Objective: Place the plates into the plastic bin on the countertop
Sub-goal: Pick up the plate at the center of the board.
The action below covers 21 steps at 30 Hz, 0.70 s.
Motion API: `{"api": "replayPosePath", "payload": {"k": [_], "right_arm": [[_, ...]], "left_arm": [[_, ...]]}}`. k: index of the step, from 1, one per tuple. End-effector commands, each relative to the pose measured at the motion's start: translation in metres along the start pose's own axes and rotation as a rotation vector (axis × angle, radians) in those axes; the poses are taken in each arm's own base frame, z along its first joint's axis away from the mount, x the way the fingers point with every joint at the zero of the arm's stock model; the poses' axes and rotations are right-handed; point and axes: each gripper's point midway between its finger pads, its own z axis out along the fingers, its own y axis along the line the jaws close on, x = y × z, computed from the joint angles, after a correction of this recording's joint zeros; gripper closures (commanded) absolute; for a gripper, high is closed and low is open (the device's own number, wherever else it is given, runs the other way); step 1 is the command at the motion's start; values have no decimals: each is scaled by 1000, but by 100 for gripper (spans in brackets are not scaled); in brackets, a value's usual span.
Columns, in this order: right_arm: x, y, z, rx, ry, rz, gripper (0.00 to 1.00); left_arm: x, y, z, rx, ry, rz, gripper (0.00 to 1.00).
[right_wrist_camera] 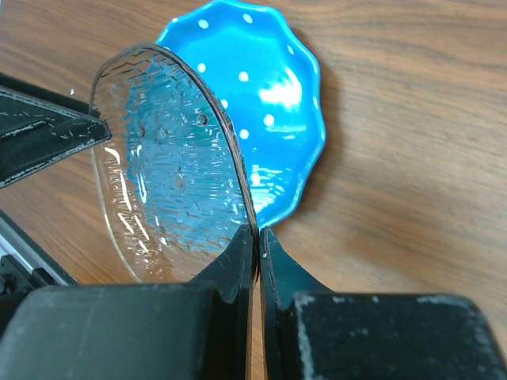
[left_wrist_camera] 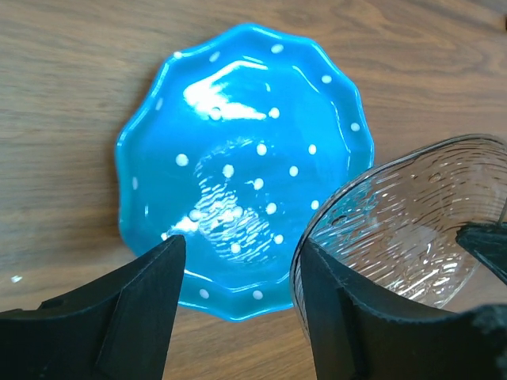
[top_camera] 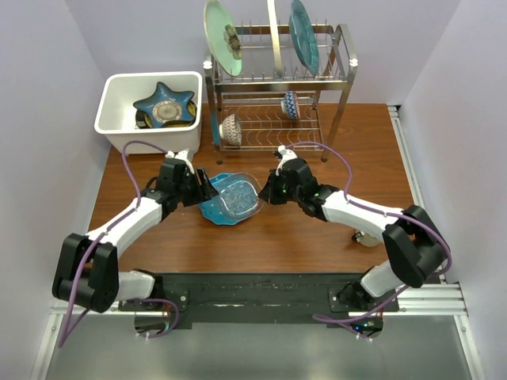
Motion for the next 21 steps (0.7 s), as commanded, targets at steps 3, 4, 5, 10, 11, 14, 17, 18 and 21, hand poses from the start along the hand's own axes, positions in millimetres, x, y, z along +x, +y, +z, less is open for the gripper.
{"api": "replayPosePath", "payload": {"k": [3,4,5,10,11,14,17,18,21], "right_arm": [[5,-53,-13,153,11,3,100],[6,-59,-14,166,16,8,100],[7,-62,-14,169,17,10,100],[15,-78,-10,192,50,30,100],[17,-79,-9,195,55,30,100],[23,-84,-5,209,77,36,100],[26,-86,-2,209,88,41,100],[26,-86,-2,204,88,43,100],[24,-85,-5,201,82,43,100]], "left_arm": [[-17,42,9,-154,-67,-24,38],[-20,41,7,-145,-80,-15,38],[-33,33,1,-105,-132,-8,37],[-50,-1,-20,49,-192,38,32],[-55,-7,-25,74,-211,47,30],[-57,-13,-32,103,-226,60,29],[-55,-1,-31,48,-238,54,28],[-53,4,-28,26,-230,51,28],[-38,30,-16,-90,-172,13,31]]}}
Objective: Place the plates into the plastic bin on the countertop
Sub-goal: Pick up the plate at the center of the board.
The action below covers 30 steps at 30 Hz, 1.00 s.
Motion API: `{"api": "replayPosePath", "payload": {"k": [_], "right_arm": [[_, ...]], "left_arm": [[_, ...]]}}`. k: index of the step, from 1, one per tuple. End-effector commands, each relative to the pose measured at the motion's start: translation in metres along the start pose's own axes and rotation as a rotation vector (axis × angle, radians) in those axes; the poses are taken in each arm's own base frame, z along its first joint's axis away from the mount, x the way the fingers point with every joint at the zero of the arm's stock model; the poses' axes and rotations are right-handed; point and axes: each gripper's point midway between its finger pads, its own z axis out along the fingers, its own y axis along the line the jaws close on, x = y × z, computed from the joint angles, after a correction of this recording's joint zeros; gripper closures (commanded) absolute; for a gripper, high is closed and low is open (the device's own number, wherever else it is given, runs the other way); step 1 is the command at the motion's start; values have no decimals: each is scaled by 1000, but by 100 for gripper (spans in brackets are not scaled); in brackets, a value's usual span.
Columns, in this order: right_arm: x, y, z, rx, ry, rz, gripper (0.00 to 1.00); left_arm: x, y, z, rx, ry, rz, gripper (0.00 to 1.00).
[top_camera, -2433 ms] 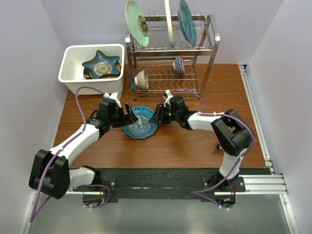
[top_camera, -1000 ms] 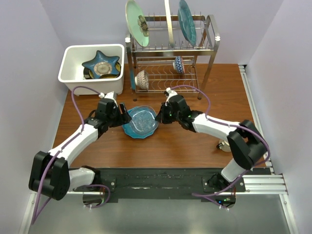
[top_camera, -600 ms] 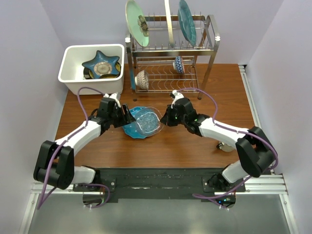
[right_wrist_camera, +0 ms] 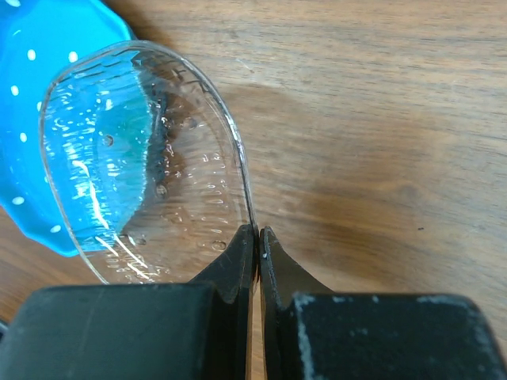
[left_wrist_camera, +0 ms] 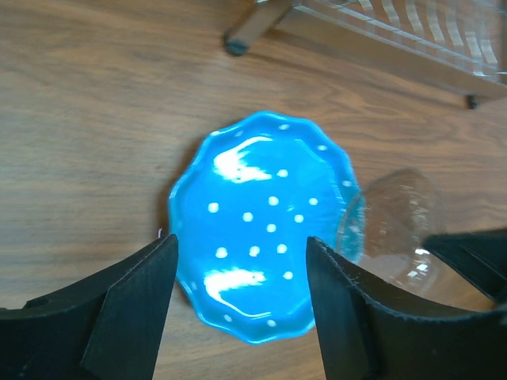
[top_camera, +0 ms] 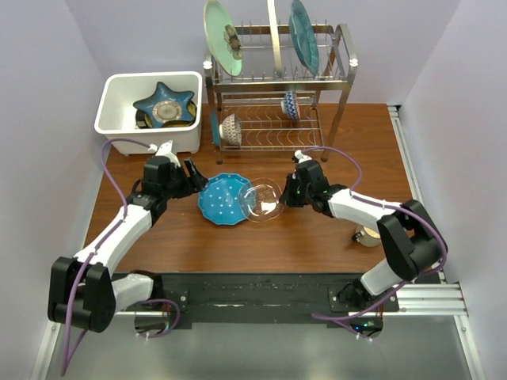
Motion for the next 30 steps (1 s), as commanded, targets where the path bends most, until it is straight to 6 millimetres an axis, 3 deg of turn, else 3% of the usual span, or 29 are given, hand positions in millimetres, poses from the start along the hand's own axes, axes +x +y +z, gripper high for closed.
{"api": "replayPosePath", "payload": {"k": [1,7,12,17,20,23,26,30], "right_arm": [[-2,-3,-5,10,-11,-29,100],[-11,-6,-19,-1,-46,-15,100],[-18,-5,-32,-36,-62,-2,100],[-24,-2,-42,-65,-75,9,100],[-28,-3,-47,-61,-87,12,100],[-31,-5,-50,-59,-94,15,100],[-34,-6,-53,-60,-101,16,100],[-34,-10,-56,-52,-103,22,100]], "left_arm": [[21,38,14,-159,54,4,32],[50,54,35,-194,158,-15,40],[62,60,45,-204,204,-17,44],[76,61,53,-179,248,-20,54],[84,63,57,-176,273,-23,61],[96,65,62,-165,317,-23,77],[104,72,67,-194,361,-8,99],[101,69,67,-180,358,-13,100]]}}
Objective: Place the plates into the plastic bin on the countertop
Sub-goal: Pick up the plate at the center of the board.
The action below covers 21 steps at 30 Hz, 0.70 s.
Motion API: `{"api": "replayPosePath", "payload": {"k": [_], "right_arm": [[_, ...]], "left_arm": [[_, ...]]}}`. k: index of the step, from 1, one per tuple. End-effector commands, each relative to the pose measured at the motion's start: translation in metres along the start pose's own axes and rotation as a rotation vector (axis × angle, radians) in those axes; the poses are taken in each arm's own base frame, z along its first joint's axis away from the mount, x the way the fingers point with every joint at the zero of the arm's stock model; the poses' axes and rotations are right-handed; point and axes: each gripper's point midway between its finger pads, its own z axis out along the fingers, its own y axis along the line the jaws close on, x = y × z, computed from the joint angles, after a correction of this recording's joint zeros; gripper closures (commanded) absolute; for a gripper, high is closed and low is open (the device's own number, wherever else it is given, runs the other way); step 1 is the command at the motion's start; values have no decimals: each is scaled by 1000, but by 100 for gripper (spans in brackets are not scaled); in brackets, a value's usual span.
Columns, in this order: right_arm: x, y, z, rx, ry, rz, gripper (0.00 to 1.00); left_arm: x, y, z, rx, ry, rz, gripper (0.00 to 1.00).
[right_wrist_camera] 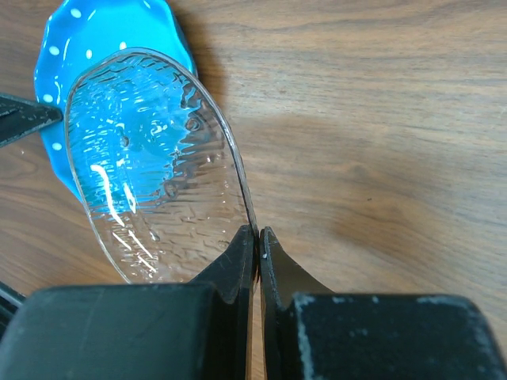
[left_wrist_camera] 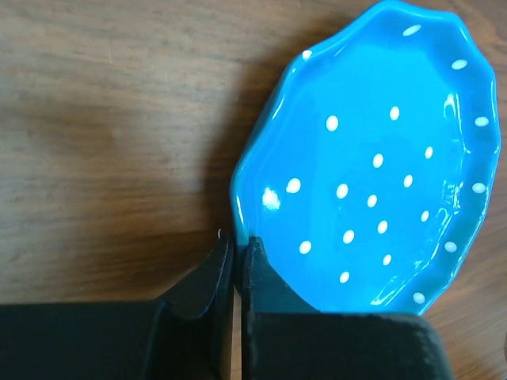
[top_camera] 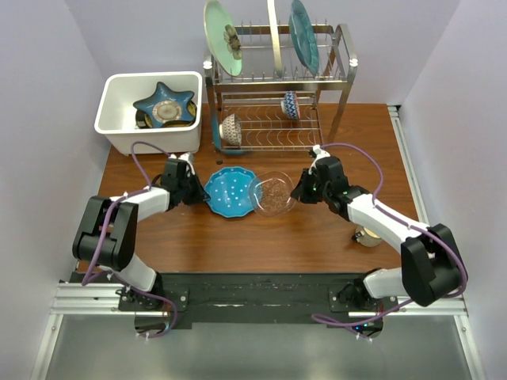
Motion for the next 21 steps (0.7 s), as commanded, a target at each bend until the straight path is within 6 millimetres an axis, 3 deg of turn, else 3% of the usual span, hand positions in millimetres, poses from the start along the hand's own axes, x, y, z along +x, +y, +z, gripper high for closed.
{"api": "replayPosePath", "payload": {"k": [1,8,15,21], "right_arm": [[-8,3,-8,-21,-25,-12,100],[-9,1,-12,-24,-37,-4,100],[-13,4,-19,-39,-58,5,100],[-12,5,-20,-46,-58,5,100]], "left_arm": [[22,23,2,-85,72,10,100],[-8,6,-25,-73,-15,14,100],[-46,-16,-67,-24,-143,12,100],[-62,-19,-96,-14,-205,9,100]]}}
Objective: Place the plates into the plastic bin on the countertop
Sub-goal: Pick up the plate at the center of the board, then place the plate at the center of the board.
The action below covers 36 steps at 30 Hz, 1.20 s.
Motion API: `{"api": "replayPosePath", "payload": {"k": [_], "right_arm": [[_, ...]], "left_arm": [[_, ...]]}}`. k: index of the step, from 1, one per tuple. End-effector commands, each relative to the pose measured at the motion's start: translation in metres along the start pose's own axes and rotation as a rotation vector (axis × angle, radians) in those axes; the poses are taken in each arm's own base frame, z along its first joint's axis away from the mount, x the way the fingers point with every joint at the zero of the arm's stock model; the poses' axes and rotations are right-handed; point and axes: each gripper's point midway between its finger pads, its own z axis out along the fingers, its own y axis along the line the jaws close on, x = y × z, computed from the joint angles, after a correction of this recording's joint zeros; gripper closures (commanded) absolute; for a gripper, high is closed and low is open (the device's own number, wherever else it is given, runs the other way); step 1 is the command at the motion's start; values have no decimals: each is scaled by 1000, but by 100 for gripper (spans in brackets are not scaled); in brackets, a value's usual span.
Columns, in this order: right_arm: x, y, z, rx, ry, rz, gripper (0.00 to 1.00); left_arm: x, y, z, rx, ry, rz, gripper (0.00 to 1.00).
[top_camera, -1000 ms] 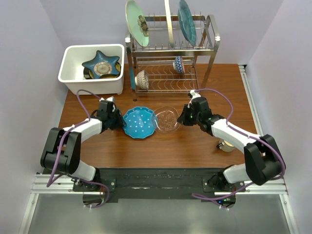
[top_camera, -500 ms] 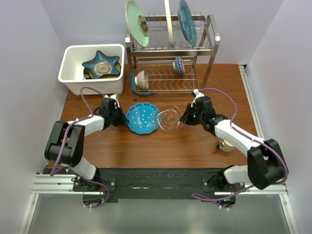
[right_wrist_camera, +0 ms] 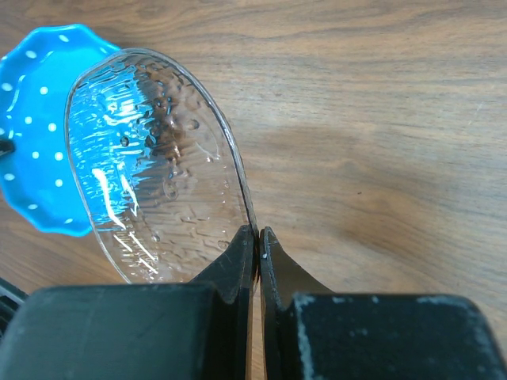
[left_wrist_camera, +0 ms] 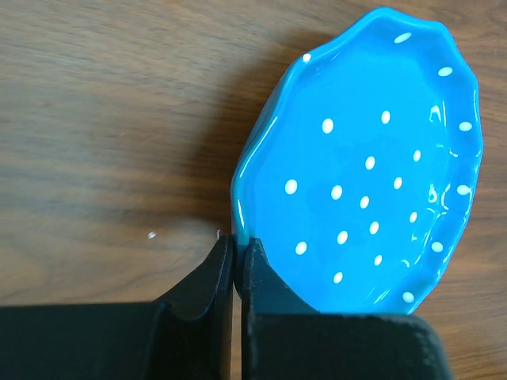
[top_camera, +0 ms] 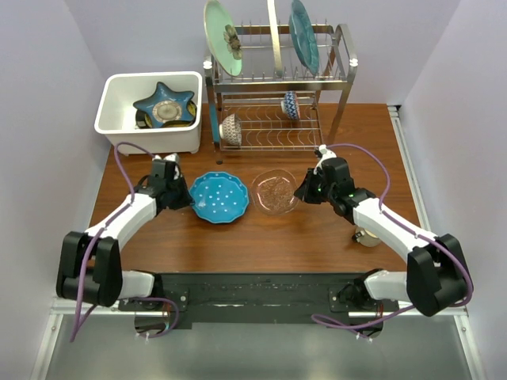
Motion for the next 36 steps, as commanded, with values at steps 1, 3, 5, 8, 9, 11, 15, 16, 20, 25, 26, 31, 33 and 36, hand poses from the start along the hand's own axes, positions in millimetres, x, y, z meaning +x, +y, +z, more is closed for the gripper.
{"api": "replayPosePath", "payload": {"k": [1,3,5,8,9,11,15,16,20,25,26,31,33,36], "right_arm": [[-5,8,-5,-41,-20,-5,100],[-4,7,-5,-42,-18,-3,100],[-2,7,-4,-43,-14,-2,100],[0,6,-3,-45,-10,3,100],[1,8,-2,-52,-6,0,100],[2,7,-1,-52,-2,3,100],[4,8,1,-61,8,5,100],[5,8,1,-61,11,5,100],[7,7,2,-62,19,6,100],[13,8,6,-74,38,7,100],[14,8,6,-76,43,8,99],[24,3,15,-70,83,7,99],[28,1,18,-64,97,9,98],[37,-5,24,-49,128,11,98]], "left_arm": [[-62,-31,-40,120,-197,-5,100],[-67,-32,-50,122,-224,-5,100],[-72,-34,-62,131,-251,-2,100],[-81,-32,-75,118,-285,-3,100],[-84,-32,-78,115,-294,3,100],[-90,-30,-86,109,-316,-2,100],[-105,-30,-98,98,-360,-8,100],[-111,-32,-103,104,-377,-7,100],[-125,-35,-115,107,-412,-6,100],[-139,-37,-127,106,-449,-5,100],[-140,-37,-128,107,-454,-4,100],[-156,-34,-144,93,-500,-9,100],[-162,-30,-150,83,-515,-15,100],[-175,-23,-163,76,-555,-33,100]]}}
